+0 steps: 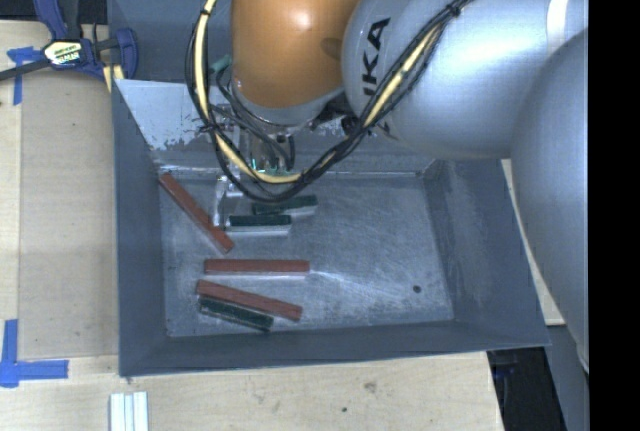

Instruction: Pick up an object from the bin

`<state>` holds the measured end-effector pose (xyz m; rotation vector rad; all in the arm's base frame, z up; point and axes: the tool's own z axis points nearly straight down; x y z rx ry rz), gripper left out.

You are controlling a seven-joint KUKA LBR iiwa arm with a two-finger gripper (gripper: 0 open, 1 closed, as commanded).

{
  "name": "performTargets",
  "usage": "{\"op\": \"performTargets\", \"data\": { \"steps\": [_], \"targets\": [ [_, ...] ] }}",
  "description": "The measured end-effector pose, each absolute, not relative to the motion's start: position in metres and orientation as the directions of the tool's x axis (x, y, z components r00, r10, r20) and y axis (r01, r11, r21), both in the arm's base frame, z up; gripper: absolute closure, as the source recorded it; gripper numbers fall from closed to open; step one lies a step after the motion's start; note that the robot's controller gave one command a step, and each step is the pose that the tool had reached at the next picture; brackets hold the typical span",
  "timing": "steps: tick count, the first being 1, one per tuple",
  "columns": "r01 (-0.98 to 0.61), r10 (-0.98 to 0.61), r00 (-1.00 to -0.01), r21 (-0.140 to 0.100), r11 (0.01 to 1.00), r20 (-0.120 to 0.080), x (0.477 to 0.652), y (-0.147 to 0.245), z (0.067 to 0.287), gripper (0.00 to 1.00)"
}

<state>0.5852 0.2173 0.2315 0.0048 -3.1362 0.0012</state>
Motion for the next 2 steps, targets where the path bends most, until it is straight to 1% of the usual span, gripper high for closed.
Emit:
{"op": "performTargets", "data": {
  "steps": [1, 2],
  "targets": [
    [0.000, 0.000, -1.000, 0.002, 1.000, -0.003, 0.587, 0.217, 0.237, 0.00],
    [0.031, 0.031, -0.999, 0.003, 1.000, -0.008, 0.582, 0.217, 0.185, 0.00]
  ]
}}
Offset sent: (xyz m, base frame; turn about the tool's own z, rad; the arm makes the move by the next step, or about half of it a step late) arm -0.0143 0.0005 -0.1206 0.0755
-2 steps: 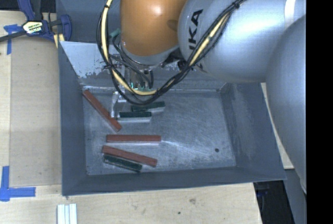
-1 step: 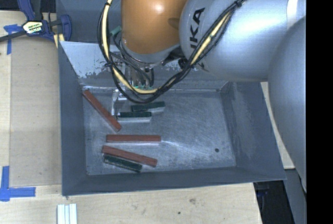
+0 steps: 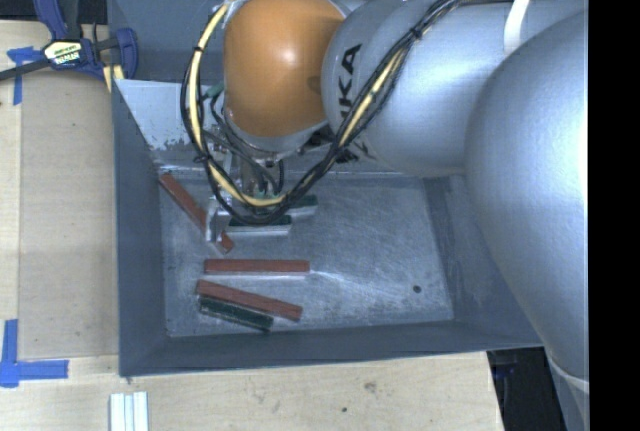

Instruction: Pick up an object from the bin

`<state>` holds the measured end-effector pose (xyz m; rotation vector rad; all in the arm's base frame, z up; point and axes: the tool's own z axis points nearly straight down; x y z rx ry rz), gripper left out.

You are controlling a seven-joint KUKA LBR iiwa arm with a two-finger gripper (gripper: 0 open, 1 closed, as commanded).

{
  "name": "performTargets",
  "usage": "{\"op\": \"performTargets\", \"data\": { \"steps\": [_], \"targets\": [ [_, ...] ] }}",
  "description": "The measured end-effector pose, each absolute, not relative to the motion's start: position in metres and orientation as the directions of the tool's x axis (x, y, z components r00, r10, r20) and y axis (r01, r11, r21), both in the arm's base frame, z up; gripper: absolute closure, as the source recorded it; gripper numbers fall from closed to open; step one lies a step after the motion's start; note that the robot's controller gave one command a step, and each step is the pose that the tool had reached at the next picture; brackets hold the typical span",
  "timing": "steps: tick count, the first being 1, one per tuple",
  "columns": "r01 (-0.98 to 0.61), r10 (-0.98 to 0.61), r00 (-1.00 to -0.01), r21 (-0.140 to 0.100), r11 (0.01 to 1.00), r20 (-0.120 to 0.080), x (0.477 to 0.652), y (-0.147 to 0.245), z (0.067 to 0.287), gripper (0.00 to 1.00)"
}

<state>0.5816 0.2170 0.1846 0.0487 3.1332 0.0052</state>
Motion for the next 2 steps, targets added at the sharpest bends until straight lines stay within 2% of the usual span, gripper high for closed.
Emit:
{"op": "performTargets", "data": {
  "steps": [1, 2],
  "targets": [
    [-0.110, -0.110, -0.994, 0.001, 0.994, -0.006, 0.586, 0.202, 0.118, 0.00],
    [-0.301, -0.301, -0.953, 0.001, 0.953, -0.019, 0.604, 0.215, 0.076, 1.00]
  ]
}}
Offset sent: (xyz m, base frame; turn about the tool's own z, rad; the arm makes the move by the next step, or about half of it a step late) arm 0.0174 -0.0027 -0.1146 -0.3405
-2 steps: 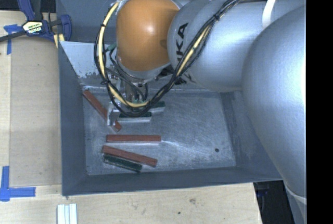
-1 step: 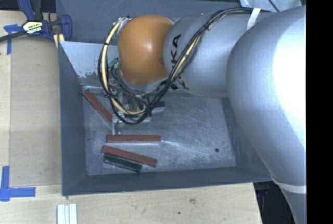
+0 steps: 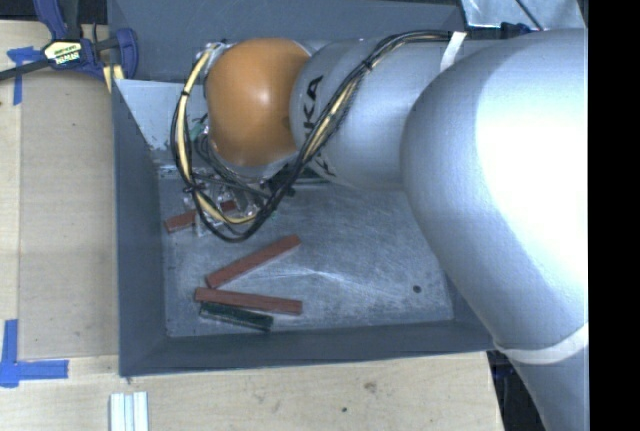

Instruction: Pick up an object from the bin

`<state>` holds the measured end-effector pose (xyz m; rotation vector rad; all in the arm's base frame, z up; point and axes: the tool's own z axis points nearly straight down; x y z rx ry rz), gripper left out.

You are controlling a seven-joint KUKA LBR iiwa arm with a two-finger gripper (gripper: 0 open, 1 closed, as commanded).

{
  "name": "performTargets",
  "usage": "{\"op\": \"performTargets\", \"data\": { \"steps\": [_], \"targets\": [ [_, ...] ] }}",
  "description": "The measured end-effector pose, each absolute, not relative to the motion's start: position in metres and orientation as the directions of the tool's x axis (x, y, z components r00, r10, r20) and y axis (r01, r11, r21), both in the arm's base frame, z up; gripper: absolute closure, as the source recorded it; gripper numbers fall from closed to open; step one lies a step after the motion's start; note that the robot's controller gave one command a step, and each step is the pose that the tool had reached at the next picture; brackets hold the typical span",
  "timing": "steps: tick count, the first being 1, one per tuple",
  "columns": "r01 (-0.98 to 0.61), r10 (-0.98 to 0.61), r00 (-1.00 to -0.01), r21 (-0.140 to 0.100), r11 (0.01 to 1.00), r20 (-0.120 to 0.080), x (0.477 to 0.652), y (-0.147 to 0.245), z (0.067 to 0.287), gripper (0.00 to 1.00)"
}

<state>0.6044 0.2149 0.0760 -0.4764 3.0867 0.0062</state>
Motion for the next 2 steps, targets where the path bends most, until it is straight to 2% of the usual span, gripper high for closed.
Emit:
{"op": "performTargets", "data": {
  "steps": [1, 2],
  "targets": [
    [-0.301, -0.301, -0.953, 0.001, 0.954, -0.019, 0.604, 0.215, 0.076, 1.00],
    [-0.258, -0.258, -0.966, 0.001, 0.966, -0.013, 0.601, 0.215, 0.251, 1.00]
  ]
}}
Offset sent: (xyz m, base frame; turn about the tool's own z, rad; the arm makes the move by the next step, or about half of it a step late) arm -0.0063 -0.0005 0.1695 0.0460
